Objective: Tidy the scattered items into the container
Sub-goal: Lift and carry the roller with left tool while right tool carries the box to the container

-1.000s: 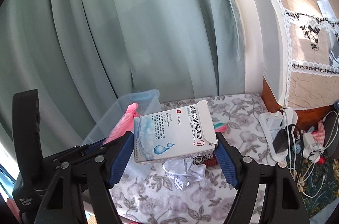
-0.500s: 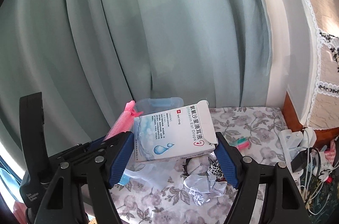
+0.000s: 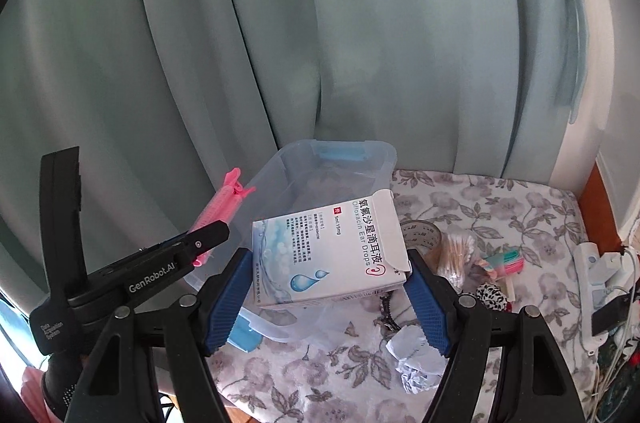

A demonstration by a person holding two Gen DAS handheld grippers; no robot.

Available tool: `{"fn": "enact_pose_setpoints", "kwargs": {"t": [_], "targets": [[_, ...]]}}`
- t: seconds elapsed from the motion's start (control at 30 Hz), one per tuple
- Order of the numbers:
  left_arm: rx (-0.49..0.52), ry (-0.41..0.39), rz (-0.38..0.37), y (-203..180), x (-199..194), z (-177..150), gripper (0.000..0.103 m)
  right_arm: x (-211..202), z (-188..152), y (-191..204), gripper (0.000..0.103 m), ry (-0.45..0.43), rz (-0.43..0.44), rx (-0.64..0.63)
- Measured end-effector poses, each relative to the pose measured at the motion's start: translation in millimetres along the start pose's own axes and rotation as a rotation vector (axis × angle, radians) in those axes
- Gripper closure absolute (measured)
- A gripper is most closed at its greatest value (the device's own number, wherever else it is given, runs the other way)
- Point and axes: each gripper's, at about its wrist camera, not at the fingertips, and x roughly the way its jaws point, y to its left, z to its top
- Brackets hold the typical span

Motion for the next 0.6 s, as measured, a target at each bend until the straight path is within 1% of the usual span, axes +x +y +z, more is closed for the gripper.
{"fn": "enact_pose_setpoints", "kwargs": {"t": [0.27,0.43,0.6], "targets": [[-0.025,0.040,0.007,22,16,0,0.078,37,2,21,0.025,0.080,0.027,-0.039],[-0.041,0.070,0.011,33,29,-1,0.078,61,-2,24,0.025,0.133,0.030,-0.043],[-0.058,0.092,0.012,41,39,-3,0.078,79,-5,25,0.025,0.167,0.029,-0.050]]}}
